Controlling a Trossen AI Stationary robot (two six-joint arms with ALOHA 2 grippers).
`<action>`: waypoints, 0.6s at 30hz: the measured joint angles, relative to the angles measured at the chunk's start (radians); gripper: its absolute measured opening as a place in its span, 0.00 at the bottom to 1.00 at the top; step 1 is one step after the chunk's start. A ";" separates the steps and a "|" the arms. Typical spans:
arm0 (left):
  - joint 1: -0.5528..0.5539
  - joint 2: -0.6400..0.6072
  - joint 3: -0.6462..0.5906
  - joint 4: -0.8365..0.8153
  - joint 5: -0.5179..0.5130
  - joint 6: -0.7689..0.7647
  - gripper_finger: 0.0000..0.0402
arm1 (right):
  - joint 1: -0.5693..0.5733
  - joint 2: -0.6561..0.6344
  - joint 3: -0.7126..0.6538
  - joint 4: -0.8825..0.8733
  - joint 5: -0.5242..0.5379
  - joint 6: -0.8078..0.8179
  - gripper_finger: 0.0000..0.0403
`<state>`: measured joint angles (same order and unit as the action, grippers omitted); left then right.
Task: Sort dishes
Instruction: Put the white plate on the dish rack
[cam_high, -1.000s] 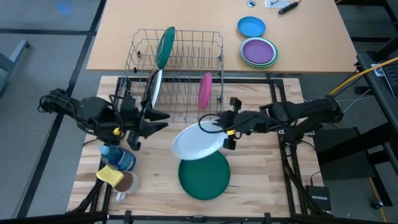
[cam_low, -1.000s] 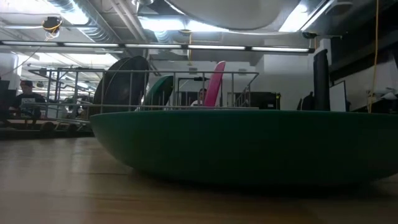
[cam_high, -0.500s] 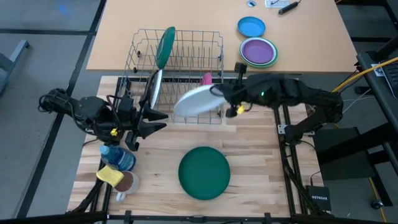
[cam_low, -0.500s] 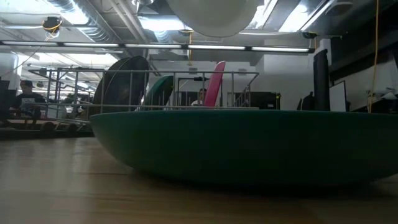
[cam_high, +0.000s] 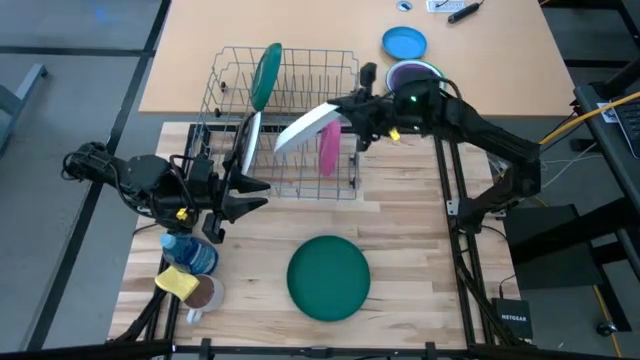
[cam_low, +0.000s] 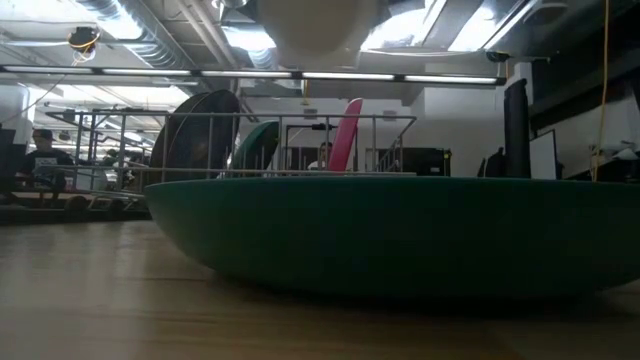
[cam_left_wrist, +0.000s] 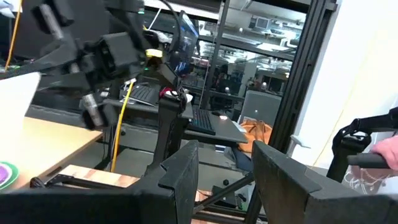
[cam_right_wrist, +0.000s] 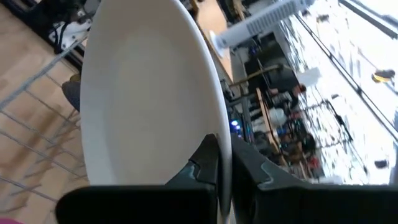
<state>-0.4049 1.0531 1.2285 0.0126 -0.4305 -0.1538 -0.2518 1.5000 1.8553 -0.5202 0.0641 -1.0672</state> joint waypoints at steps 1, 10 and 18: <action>0.000 0.000 0.000 0.000 -0.001 0.000 0.35 | -0.018 0.009 0.000 0.004 -0.030 -0.020 0.04; 0.000 0.000 0.000 0.000 -0.002 0.042 0.35 | -0.126 0.123 0.000 0.059 -0.282 -0.111 0.04; 0.000 0.000 0.000 -0.001 -0.002 0.149 0.35 | -0.171 0.250 0.000 0.072 -0.350 -0.310 0.04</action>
<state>-0.4053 1.0534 1.2282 0.0111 -0.4320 -0.0045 -0.4228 1.7500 1.8549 -0.4480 -0.2859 -1.3770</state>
